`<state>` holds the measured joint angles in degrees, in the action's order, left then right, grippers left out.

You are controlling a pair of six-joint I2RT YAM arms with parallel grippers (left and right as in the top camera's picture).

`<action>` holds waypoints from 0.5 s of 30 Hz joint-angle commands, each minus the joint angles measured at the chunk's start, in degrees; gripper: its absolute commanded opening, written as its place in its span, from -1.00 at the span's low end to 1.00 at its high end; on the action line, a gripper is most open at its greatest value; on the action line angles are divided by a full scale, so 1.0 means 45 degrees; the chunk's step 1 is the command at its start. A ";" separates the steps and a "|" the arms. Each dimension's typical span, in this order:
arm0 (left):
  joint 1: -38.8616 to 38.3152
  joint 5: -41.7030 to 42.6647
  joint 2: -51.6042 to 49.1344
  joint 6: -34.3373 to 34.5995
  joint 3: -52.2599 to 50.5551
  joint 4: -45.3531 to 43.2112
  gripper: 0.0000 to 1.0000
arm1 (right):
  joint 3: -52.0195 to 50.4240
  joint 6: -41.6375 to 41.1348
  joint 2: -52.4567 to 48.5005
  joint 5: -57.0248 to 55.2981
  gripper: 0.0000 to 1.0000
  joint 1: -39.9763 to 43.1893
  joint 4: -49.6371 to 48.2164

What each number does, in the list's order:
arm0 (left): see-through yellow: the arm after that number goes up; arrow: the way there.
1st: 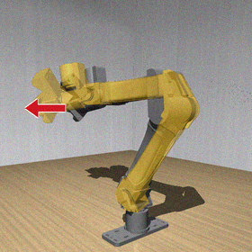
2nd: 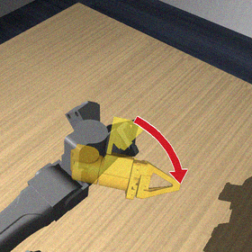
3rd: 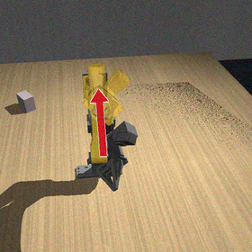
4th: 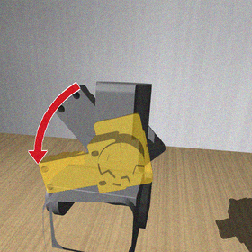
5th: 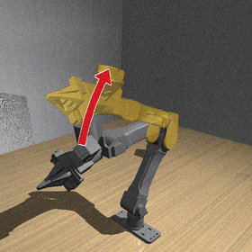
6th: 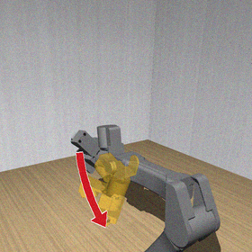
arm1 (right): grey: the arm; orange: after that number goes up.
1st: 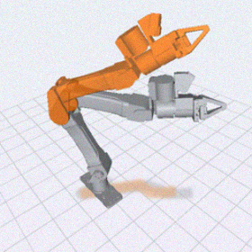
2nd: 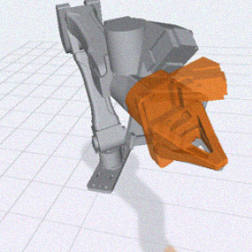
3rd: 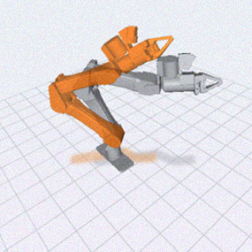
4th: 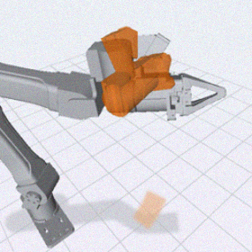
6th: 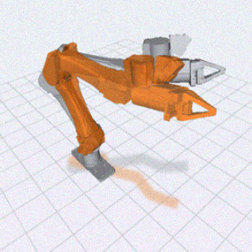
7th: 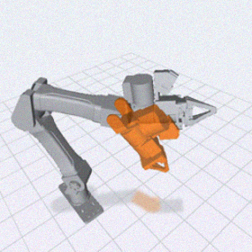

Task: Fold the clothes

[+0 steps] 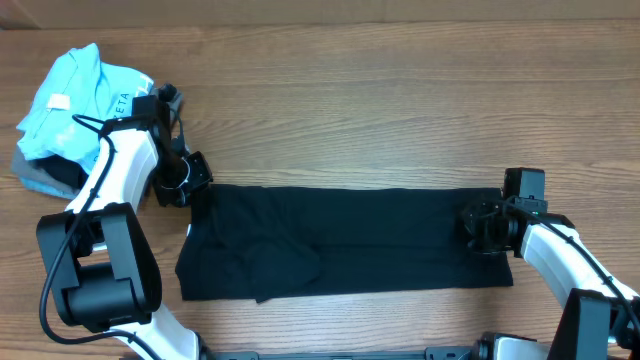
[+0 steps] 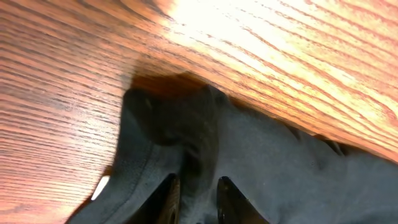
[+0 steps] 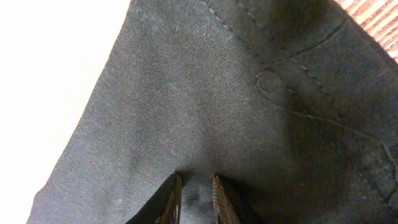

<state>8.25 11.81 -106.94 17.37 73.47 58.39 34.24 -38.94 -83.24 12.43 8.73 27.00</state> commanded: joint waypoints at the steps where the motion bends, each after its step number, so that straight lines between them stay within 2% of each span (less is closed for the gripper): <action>1: -0.0053 -0.0675 0.0287 -0.0155 -0.0680 -0.0379 -0.28 | -0.0544 0.0083 -0.0384 -0.0748 -0.56 0.0000 0.0447; 2: -0.0053 -0.0661 0.0287 -0.0151 -0.0986 -0.0680 -0.17 | -0.0544 0.0083 -0.0384 -0.0748 -0.56 0.0000 0.0442; 3: -0.0049 -0.0612 0.0287 -0.0146 -0.1326 -0.1020 -0.14 | -0.0544 0.0083 -0.0384 -0.0753 -0.56 0.0000 0.0442; 6: -0.0049 -0.0306 0.0287 -0.0141 -0.2225 -0.1953 -0.17 | -0.0544 0.0083 -0.0384 -0.0748 -0.55 0.0000 0.0447; 7: -0.0049 -0.0117 0.0287 -0.0146 -0.2492 -0.2254 -0.30 | -0.0544 0.0083 -0.0384 -0.0748 -0.56 0.0000 0.0457; 9: 0.0000 -0.0029 0.0287 -0.0136 -0.2735 -0.2477 -0.91 | -0.0544 0.0083 -0.0384 -0.0753 -0.56 0.0000 0.0457; 15: 0.0787 -0.0083 0.0355 -0.0248 -0.2482 -0.2501 -0.92 | -0.0544 0.0083 -0.0384 -0.0758 -0.56 0.0005 0.0544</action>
<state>9.13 11.35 -106.04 17.17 62.65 47.44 34.28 -38.94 -83.24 12.45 8.73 27.11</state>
